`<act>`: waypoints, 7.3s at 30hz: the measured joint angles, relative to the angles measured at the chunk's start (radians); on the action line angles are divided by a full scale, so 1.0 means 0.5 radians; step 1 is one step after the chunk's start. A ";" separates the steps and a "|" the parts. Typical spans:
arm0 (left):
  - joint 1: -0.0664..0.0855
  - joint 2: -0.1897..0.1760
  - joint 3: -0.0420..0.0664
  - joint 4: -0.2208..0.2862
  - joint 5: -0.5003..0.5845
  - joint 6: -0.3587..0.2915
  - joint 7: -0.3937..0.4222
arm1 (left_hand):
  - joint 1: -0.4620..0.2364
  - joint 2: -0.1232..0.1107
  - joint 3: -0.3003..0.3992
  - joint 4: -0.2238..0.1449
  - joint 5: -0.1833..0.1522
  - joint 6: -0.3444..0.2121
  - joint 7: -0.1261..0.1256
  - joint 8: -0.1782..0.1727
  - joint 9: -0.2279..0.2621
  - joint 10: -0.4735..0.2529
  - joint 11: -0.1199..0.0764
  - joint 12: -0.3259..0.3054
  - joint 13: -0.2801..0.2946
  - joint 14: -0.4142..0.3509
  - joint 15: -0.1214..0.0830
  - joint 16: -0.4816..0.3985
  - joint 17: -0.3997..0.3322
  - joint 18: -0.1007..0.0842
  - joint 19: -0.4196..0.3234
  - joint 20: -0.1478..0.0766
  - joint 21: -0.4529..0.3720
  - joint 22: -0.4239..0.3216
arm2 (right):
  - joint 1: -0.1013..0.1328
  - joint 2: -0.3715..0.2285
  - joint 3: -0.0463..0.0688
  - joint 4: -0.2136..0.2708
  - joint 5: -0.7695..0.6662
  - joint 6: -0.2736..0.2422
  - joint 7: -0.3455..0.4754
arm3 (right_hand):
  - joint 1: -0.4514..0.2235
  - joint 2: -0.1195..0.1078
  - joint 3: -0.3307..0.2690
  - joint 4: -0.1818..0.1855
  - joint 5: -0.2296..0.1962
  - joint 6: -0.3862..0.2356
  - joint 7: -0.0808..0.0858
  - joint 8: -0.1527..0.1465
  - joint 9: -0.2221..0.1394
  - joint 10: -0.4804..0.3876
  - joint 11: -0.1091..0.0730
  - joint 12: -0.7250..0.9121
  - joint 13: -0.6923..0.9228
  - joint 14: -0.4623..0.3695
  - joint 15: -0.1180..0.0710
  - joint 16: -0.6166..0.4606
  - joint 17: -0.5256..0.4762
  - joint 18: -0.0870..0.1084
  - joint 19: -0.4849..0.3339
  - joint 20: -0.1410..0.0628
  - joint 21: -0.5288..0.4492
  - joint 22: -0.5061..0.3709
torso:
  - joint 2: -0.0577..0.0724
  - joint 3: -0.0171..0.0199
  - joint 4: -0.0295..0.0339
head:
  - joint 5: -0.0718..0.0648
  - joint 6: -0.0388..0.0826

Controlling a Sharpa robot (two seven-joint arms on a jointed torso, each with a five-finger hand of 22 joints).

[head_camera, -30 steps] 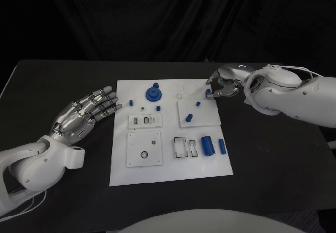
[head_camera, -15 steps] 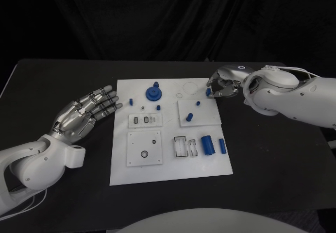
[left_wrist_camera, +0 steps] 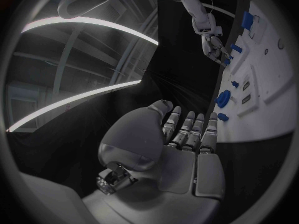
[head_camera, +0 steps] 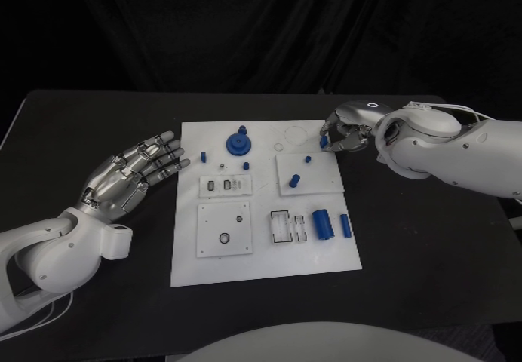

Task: Assemble the parts on the task board

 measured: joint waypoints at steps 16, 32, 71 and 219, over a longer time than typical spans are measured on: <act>0.000 0.003 0.000 -0.009 0.001 0.013 0.000 | -0.008 0.008 0.011 0.000 0.000 0.000 0.000 0.000 0.000 0.005 0.005 0.000 0.000 0.000 0.000 0.008 0.000 0.000 0.000 0.000 0.000 0.000 | -0.007 0.015 0.000 -0.020 -0.001 -0.003 0.000 | 0.008 0.035 0.000 0.000 0.053 0.105 -0.012 0.076 0.084 0.000 0.000 0.000 0.001 0.000 0.000 -0.001 0.000 0.000 -0.005 -0.005 -0.010 0.001 | 0.000 -0.0004 0.000 | 0.002 -0.010; 0.000 0.007 0.000 -0.022 0.001 0.022 0.000 | -0.008 0.008 0.011 0.000 0.000 0.000 0.000 0.000 0.000 0.005 0.005 0.000 0.000 0.000 0.000 0.008 0.000 0.000 0.000 0.000 0.000 0.000 | -0.009 0.029 0.000 -0.029 -0.002 -0.075 0.003 | 0.013 0.082 0.042 -0.014 0.293 0.130 -0.016 0.144 0.180 0.000 0.000 0.000 0.001 0.000 0.000 -0.001 0.000 0.000 -0.004 -0.004 -0.018 0.001 | 0.000 -0.0008 -0.001 | 0.010 -0.020; 0.000 0.008 0.000 -0.015 0.006 0.029 0.000 | -0.016 0.000 0.025 -0.003 0.000 0.007 0.007 0.000 0.000 0.005 0.004 0.008 0.002 0.008 0.008 0.008 0.000 0.000 0.000 0.000 0.000 0.000 | -0.021 0.144 0.003 0.475 0.121 -0.362 0.178 | 0.005 0.068 0.122 -0.060 0.456 0.159 -0.009 0.299 0.303 0.000 0.000 0.039 0.000 0.000 0.000 0.036 0.000 0.000 0.026 -0.017 0.029 0.000 | 0.002 -0.0010 0.001 | 0.063 -0.055; 0.196 0.194 0.008 -0.073 -0.096 -0.530 -0.039 | -0.216 -0.171 0.627 -0.065 -0.018 0.251 0.153 0.046 0.015 0.671 -0.114 1.196 0.487 0.737 -0.164 1.615 0.578 -0.058 0.861 -0.191 1.386 0.767 | -0.141 0.188 0.003 0.129 1.296 -0.248 1.187 | 0.169 0.206 0.031 0.165 -0.023 -0.080 0.081 0.350 0.221 -1.019 0.145 -0.628 -0.340 -0.514 0.158 -0.809 -0.143 0.173 -0.696 0.147 -1.050 -0.151 | -0.166 0.0366 -0.021 | 0.055 -0.053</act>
